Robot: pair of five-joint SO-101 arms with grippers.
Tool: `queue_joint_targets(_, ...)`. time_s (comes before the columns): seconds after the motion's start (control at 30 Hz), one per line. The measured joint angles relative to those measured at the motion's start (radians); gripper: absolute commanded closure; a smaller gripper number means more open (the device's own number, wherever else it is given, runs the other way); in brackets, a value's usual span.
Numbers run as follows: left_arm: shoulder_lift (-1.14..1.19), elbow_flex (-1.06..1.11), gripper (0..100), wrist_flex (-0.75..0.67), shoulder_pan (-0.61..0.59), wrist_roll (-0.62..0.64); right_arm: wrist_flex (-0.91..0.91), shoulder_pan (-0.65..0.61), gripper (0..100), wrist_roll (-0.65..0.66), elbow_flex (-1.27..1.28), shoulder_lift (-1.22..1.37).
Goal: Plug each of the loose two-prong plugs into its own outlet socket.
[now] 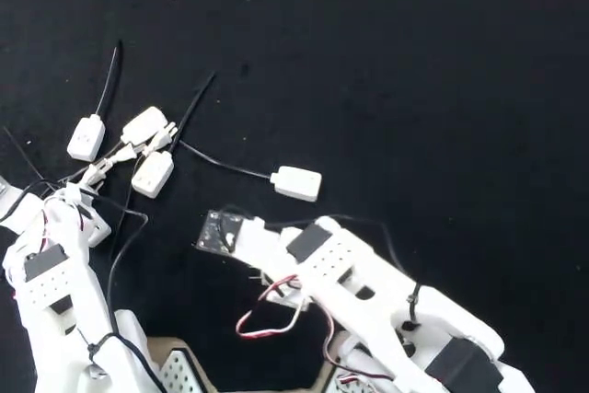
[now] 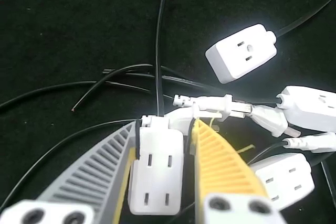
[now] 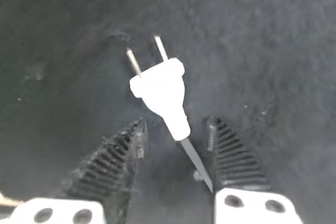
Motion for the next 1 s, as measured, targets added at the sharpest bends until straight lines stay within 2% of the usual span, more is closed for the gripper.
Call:
queue_joint_targets(0.2,0.000,0.000,83,0.000,-0.051,0.000,-0.078,-0.002,79.7,0.000,0.046,-0.011)
queue_joint_targets(0.27,0.000,0.000,83,0.000,-0.055,0.000,-0.097,0.000,86.4,0.002,0.055,-0.011)
queue_joint_targets(0.33,0.000,0.000,83,0.000,-0.055,0.000,-0.120,0.003,98.8,0.002,0.055,-0.011)
queue_joint_targets(0.4,0.000,0.000,83,0.000,-0.054,0.000,-0.160,0.006,96.2,0.002,0.055,-0.011)
queue_joint_targets(0.47,0.000,0.000,83,0.000,-0.054,0.000,-0.196,0.006,98.7,-0.002,0.055,-0.011)
queue_joint_targets(0.83,0.000,0.000,83,0.000,-0.104,0.000,-0.196,0.003,98.8,-0.181,-0.212,-0.009)
queue_joint_targets(1.0,0.000,0.000,83,0.000,-0.101,0.000,-0.258,-0.021,98.2,-0.253,-0.227,0.109)
